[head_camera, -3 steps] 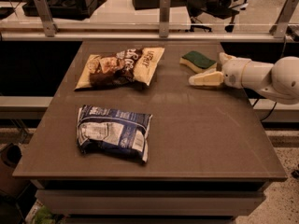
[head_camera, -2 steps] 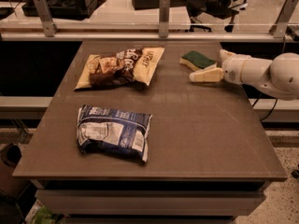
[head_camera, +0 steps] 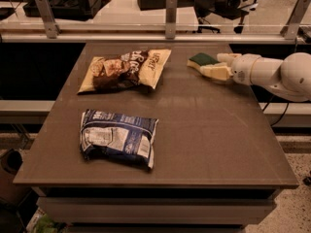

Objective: Pick sponge

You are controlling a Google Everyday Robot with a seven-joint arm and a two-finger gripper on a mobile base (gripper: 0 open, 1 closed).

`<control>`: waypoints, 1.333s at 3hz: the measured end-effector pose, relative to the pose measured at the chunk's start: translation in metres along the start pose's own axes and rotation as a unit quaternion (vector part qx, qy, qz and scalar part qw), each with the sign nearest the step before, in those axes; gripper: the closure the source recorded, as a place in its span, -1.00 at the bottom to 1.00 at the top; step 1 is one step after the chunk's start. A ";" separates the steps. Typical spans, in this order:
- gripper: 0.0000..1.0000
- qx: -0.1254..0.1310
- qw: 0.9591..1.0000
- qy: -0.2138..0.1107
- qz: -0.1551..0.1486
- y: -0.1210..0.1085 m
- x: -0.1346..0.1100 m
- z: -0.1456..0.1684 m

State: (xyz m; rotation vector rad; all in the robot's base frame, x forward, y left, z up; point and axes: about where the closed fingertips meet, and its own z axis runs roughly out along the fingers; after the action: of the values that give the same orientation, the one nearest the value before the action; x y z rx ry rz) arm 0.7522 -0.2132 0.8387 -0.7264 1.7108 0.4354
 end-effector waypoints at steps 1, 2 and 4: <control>0.28 -0.002 1.000 0.000 0.000 0.002 0.000 0.003; 0.74 -0.005 1.000 0.000 0.000 0.004 0.000 0.005; 1.00 -0.007 1.000 0.000 0.000 0.006 -0.001 0.008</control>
Offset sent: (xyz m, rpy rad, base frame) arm 0.0005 0.0026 -0.0006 0.0008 0.0009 0.0036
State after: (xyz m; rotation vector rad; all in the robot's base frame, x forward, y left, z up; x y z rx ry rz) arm 0.7542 -0.2037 0.8371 -0.7366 1.7097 0.4475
